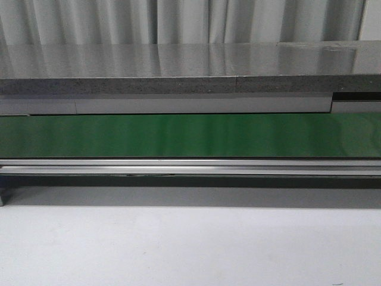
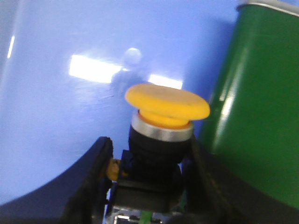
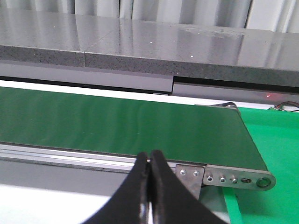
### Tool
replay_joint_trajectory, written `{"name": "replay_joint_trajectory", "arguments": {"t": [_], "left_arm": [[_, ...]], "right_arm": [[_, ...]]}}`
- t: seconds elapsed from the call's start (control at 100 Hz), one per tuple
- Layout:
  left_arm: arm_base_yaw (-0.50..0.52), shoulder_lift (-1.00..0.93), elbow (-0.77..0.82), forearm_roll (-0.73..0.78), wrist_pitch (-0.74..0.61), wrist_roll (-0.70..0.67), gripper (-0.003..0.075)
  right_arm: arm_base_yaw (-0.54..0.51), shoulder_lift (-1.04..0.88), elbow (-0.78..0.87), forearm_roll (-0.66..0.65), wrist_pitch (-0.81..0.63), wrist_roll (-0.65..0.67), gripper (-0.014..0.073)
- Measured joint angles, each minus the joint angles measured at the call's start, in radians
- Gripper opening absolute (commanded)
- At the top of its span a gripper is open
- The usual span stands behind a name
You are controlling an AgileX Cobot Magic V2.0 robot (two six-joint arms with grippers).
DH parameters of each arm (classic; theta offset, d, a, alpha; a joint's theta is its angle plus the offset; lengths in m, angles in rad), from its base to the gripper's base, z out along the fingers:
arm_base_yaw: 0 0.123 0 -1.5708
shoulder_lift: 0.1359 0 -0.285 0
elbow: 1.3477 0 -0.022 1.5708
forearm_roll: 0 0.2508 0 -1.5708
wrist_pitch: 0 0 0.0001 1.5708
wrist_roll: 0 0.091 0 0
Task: Move button from left to right
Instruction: 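Lift the button and set it upright on the conveyor belt, release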
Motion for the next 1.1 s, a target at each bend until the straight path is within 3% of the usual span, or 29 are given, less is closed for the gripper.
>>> {"name": "replay_joint_trajectory", "arguments": {"t": [0.35,0.51,0.62,0.75,1.1], "left_arm": [[-0.192,-0.004,-0.004,-0.008,0.015,0.000,0.0028],[-0.205,-0.004,-0.004,-0.008,0.012,0.000,0.0202],[-0.205,-0.004,-0.004,-0.003,0.014,0.000,0.0433],[-0.205,-0.004,-0.004,-0.003,0.014,0.000,0.0628],[-0.205,-0.019,-0.004,-0.006,0.035,0.038,0.0656]], "right_arm": [[0.000,0.000,0.000,0.000,0.000,0.000,-0.0121],[0.000,0.000,0.000,0.000,0.000,0.000,-0.0121],[0.000,0.000,0.000,0.000,0.000,0.000,-0.0121],[0.000,0.000,0.000,0.000,0.000,0.000,-0.0121],[0.000,0.000,0.000,0.000,0.000,0.000,-0.0121]]}}
